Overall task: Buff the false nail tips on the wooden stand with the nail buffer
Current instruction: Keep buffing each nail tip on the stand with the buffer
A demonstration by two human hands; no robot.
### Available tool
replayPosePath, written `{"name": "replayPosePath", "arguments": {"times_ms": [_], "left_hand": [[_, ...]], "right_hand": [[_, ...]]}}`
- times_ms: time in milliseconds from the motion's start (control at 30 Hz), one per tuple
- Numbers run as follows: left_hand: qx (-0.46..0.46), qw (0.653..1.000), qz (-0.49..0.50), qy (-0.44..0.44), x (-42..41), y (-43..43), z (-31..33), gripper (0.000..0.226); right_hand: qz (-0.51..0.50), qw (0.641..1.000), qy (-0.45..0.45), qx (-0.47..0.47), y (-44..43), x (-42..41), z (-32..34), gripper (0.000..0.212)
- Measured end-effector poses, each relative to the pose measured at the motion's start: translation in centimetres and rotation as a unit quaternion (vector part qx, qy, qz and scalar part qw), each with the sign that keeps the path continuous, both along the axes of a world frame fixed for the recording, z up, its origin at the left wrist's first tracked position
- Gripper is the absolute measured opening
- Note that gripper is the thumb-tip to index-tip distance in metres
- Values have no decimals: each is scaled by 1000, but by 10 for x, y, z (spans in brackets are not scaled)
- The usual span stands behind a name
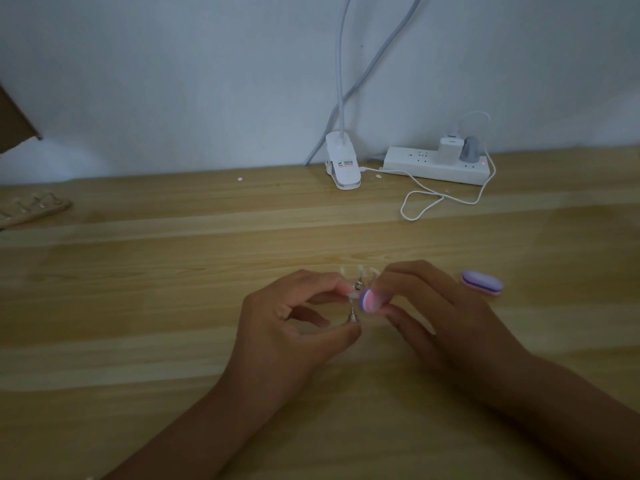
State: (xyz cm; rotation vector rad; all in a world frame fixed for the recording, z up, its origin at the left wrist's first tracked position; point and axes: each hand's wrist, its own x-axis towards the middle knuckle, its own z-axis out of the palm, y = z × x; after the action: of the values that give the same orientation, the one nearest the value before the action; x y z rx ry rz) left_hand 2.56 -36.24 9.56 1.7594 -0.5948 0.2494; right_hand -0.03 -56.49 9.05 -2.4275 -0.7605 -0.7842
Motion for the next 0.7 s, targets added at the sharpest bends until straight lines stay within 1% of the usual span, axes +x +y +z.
{"name": "replayPosePath", "arguments": {"times_ms": [67, 167, 267, 367, 433, 500, 567, 600, 633, 700], "left_hand": [[0, 1000, 8, 12, 1, 0, -1, 34], [11, 1000, -4, 4, 0, -1, 0, 35], [19, 1000, -15, -17, -3, -1, 1, 34], [2, 1000, -6, 7, -1, 0, -1, 34], [6, 1000, -3, 20, 0, -1, -2, 34], [9, 1000, -8, 17, 0, -1, -2, 35], [19, 1000, -18, -7, -1, -1, -1, 34], [20, 1000, -19, -12, -1, -1, -1, 34], [14, 1000, -16, -11, -1, 0, -1, 34], [2, 1000, -11, -4, 0, 1, -1, 33]], "right_hand": [[-26, 999, -3, 19, -2, 2, 2, 14], [17, 998, -19, 62, 10, -3, -2, 15], [39, 998, -36, 39, 13, -5, -5, 15], [-13, 1000, -17, 22, -2, 2, -1, 16], [-28, 999, -16, 41, -4, 3, 1, 15], [7, 998, -23, 60, 7, -1, -2, 18], [39, 998, -43, 36, 16, -4, -6, 19], [40, 998, -46, 17, 15, -4, -6, 20], [28, 999, -39, 6, 10, -2, -5, 20], [-10, 1000, -10, 14, -1, 4, 0, 15]]}}
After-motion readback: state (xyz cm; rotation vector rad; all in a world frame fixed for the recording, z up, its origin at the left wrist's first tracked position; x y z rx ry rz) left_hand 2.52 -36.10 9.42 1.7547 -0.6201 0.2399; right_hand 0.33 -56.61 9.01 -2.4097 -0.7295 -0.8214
